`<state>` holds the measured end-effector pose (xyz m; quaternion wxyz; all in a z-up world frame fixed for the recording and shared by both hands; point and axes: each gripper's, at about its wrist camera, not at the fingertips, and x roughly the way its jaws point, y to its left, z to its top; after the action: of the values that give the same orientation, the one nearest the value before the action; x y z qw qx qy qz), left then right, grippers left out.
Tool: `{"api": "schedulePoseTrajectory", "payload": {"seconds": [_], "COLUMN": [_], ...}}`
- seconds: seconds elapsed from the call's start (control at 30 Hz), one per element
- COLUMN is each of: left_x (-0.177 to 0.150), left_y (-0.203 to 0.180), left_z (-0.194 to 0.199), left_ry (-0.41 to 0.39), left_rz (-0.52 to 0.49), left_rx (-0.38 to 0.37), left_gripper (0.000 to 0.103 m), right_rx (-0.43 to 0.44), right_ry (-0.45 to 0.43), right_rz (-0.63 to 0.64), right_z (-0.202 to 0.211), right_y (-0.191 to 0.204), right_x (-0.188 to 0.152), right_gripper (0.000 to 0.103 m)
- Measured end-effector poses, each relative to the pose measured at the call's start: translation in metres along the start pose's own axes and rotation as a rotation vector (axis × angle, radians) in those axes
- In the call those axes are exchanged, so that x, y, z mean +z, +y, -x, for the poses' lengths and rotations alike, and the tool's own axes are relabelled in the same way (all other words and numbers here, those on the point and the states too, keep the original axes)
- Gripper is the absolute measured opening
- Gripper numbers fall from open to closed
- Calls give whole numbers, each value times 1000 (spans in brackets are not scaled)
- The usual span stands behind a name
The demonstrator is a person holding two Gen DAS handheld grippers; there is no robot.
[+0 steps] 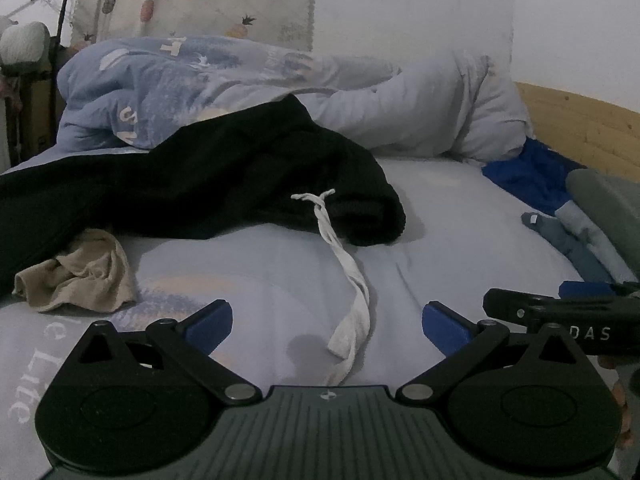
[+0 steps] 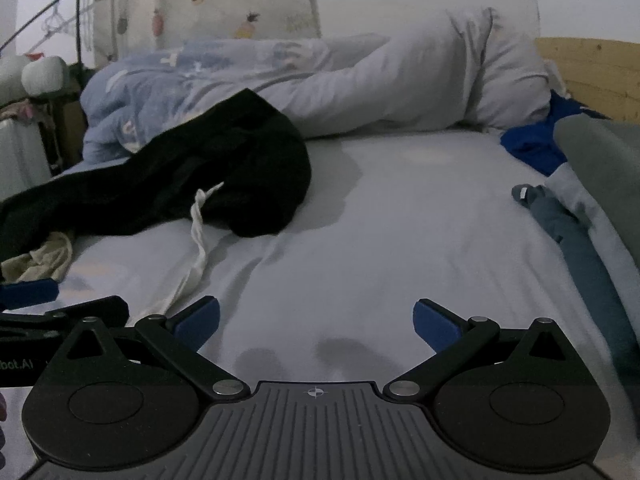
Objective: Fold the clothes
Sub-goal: 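Move both grippers toward the black sweatpants on the bed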
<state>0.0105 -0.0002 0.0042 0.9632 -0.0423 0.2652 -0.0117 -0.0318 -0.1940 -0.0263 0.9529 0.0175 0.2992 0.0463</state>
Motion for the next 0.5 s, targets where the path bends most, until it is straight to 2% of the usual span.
{"api": "schedulePoseTrajectory", "payload": {"seconds": [0.5], "left_x": [2], "left_y": [15], "left_z": [20], "left_ry": [-34], "left_rz": [27], "left_rx": [19], "left_gripper": [103], "right_rx": [41], "right_ry": [1], "right_rz": [-49], "right_z": [6], "right_y": [3], "right_x": [1], "right_gripper": [103]}}
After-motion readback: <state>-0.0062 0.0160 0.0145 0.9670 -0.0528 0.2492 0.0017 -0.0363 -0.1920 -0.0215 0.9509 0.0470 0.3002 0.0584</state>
